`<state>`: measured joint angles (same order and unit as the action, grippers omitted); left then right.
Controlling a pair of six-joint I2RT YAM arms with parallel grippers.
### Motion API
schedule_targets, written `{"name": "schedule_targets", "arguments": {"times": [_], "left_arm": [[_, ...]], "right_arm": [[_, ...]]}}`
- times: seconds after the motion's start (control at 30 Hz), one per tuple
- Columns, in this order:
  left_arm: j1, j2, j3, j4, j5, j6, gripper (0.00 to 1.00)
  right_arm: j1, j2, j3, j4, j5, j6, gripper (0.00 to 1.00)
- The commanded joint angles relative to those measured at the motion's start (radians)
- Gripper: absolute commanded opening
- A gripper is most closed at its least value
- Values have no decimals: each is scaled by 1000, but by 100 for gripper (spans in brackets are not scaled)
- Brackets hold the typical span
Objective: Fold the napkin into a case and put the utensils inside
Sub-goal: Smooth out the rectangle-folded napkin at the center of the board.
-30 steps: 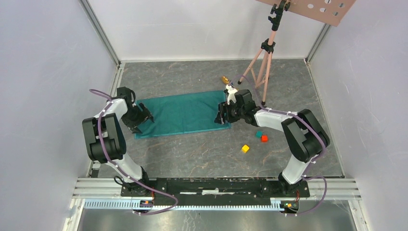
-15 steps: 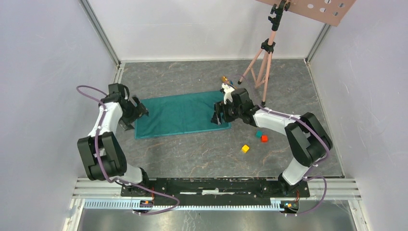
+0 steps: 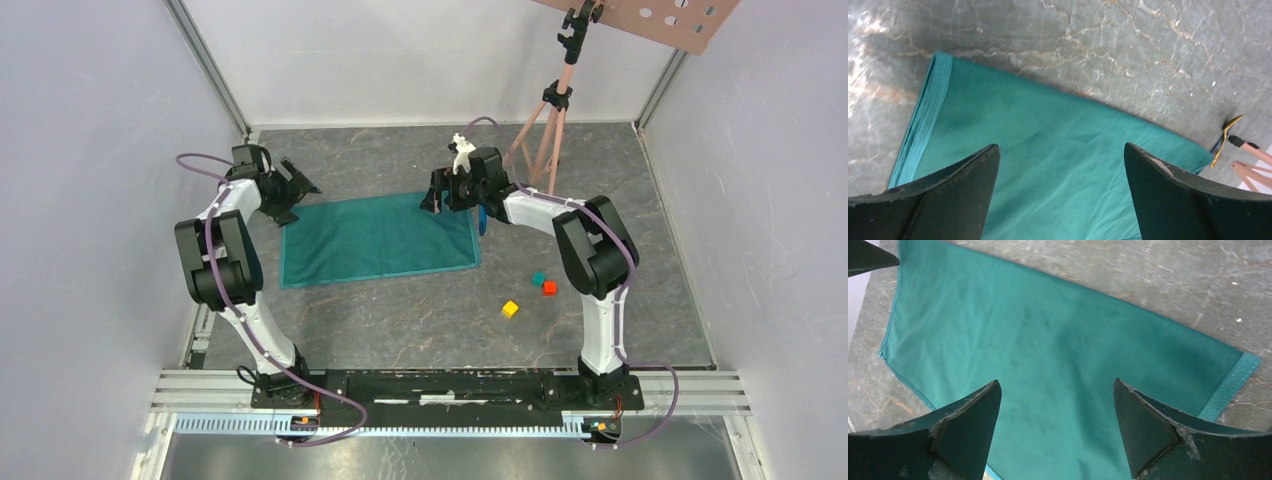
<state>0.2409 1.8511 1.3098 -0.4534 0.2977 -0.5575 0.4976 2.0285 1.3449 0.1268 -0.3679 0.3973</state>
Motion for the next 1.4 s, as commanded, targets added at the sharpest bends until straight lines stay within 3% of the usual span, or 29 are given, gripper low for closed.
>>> {"name": "schedule_targets", "arguments": {"times": [0.0, 0.2, 0.43, 0.87, 1.03, 1.17, 1.37], "left_arm": [[6, 56, 49, 162, 49, -89, 100], [7, 108, 73, 218, 35, -83, 100], [28, 196, 129, 157, -9, -56, 100], [79, 257, 185, 58, -70, 20, 100], [60, 143, 196, 16, -96, 47, 100], [59, -7, 126, 20, -76, -31, 100], [55, -122, -28, 9, 50, -84, 100]], "right_arm": [[-31, 57, 71, 53, -43, 1, 89], [-51, 121, 131, 50, -39, -28, 92], [-75, 192, 172, 38, -1, -48, 92], [-91, 257, 282, -159, 178, -110, 92], [-87, 241, 346, -216, 149, -122, 92], [-83, 210, 445, -337, 105, -111, 93], [-30, 34, 272, -307, 100, -106, 96]]}}
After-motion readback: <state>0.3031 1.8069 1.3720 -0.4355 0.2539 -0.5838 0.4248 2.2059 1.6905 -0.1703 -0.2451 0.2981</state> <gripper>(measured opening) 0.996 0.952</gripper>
